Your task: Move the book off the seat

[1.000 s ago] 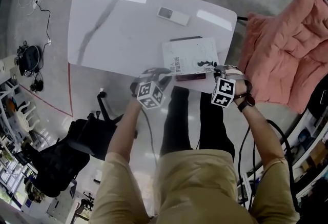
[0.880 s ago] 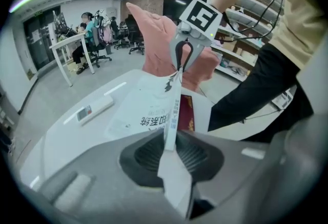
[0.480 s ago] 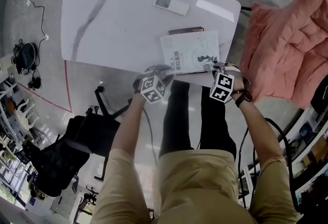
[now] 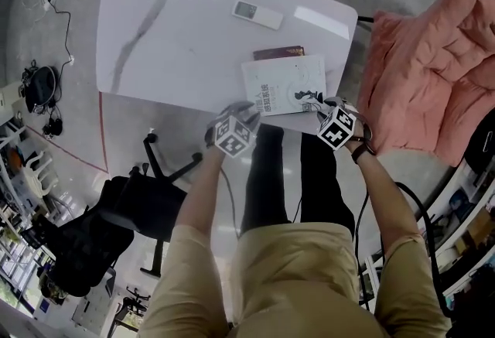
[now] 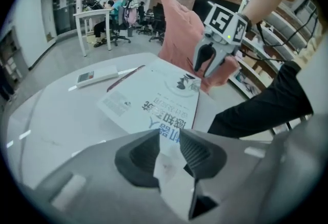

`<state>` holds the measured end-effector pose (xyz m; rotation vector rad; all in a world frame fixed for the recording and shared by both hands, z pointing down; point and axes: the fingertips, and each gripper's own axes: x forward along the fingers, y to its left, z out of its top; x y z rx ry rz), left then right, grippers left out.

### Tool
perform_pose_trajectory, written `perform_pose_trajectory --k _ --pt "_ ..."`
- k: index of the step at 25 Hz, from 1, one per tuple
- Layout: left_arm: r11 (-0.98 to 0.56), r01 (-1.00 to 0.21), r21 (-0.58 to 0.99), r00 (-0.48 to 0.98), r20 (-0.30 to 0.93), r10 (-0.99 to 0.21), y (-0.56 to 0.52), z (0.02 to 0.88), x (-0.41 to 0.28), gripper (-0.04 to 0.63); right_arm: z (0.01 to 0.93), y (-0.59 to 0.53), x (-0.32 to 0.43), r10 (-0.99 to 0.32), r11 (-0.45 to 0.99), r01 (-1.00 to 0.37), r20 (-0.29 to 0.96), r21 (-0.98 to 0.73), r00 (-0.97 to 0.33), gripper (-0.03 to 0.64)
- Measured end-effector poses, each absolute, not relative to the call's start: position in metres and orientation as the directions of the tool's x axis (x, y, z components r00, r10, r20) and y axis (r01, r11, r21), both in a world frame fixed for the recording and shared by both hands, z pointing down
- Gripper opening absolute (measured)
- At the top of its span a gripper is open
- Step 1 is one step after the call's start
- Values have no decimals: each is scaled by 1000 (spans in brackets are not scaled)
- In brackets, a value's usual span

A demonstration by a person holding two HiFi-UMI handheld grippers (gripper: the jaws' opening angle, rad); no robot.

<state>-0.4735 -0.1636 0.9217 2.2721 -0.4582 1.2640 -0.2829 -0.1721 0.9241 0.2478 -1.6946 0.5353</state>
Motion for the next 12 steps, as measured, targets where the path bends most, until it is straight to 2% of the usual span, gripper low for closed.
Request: perform_pose_trajectory --k 6,10,12 --pt "-629 -710 317 563 792 -237 -201 854 -464 114 864 -206 -290 19 756 -618 950 -217 -311 146" --pt "-491 -795 355 564 731 -384 -227 798 -456 111 801 -249 -305 -166 598 -747 867 -291 -470 144" --pt "-463 -816 345 553 699 -453 -241 763 -450 107 765 -269 -309 -274 540 -784 818 -306 -507 130"
